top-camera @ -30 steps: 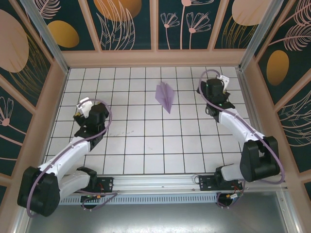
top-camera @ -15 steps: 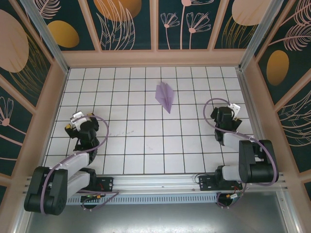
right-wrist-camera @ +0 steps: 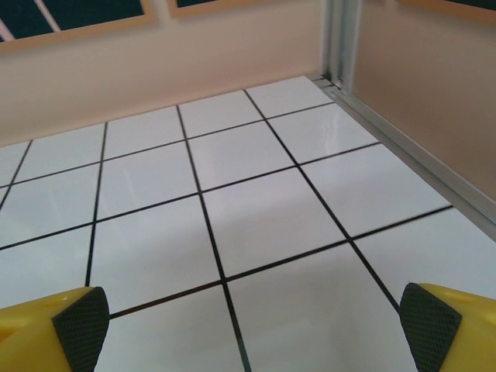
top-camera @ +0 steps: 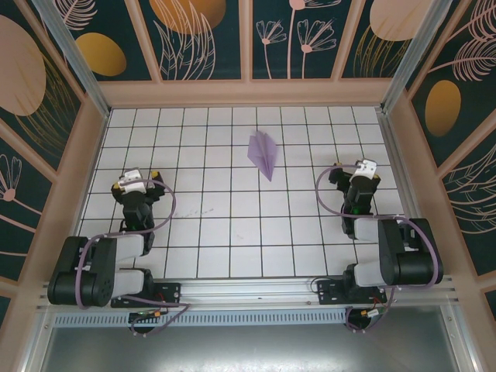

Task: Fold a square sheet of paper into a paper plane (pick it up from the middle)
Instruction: Reset both arms

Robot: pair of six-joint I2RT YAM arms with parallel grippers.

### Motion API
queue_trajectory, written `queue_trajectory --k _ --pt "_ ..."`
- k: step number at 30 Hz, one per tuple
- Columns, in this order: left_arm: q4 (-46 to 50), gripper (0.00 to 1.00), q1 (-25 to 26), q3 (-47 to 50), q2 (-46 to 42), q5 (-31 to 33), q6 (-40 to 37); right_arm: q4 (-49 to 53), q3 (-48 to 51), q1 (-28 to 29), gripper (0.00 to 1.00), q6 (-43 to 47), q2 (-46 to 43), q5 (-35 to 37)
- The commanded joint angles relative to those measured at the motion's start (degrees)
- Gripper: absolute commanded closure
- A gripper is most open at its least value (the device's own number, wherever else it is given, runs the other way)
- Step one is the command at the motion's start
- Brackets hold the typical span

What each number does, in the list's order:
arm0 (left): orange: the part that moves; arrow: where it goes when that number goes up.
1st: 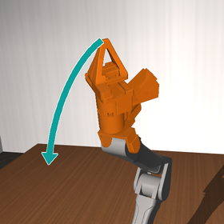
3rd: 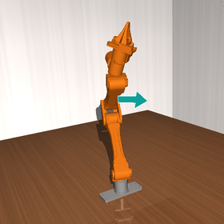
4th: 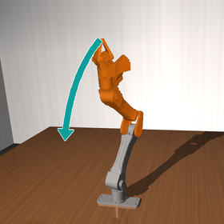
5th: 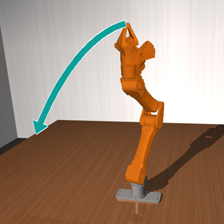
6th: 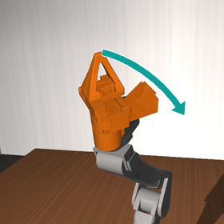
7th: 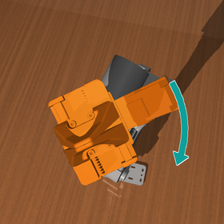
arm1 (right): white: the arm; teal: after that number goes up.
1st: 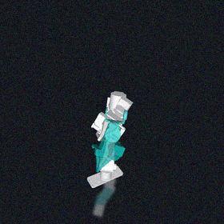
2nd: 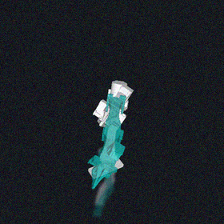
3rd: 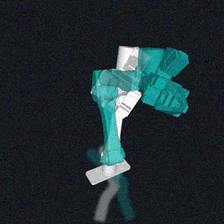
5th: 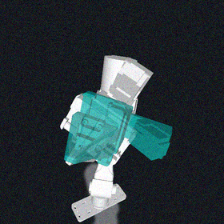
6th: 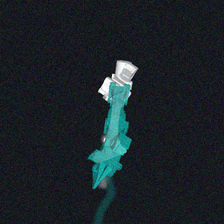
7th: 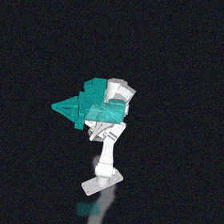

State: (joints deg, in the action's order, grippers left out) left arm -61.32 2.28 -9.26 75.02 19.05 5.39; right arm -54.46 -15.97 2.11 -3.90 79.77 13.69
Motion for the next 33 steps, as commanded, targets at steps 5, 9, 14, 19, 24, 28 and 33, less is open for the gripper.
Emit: queue_trajectory --k 5,9,14,19,24,28,33 --pt "-10.4 0.01 -3.4 -2.0 5.5 -10.4 1.7 -10.3 0.8 -1.6 0.01 3.1 4.2 -7.0" --pt "-14.0 0.02 -3.4 -2.3 10.2 -11.4 1.5 -13.2 1.3 -2.8 0.01 2.5 6.6 -9.8" --pt "-15.9 0.02 -3.3 -2.1 12.1 -11.1 1.3 -17.8 3.1 -3.1 0.01 2.8 8.5 -11.2" --pt "-14.5 0.01 -3.3 -2.7 11.9 -10.7 1.3 -17.4 3.0 -3.4 0.01 2.8 8.5 -11.6" --pt "-11.9 0.01 -3.3 -4.2 12.1 -16.1 -0.9 -17.5 3.0 -3.4 0.01 2.7 8.5 -11.6" --pt "-11.6 0.01 -3.3 -4.6 12.4 -16.0 -0.9 -17.5 2.9 -3.4 0.01 2.7 8.5 -11.7" --pt "-11.4 0.01 -3.3 -4.6 12.3 -15.9 -0.9 -17.5 3.0 -3.4 0.01 2.8 8.5 -11.6"
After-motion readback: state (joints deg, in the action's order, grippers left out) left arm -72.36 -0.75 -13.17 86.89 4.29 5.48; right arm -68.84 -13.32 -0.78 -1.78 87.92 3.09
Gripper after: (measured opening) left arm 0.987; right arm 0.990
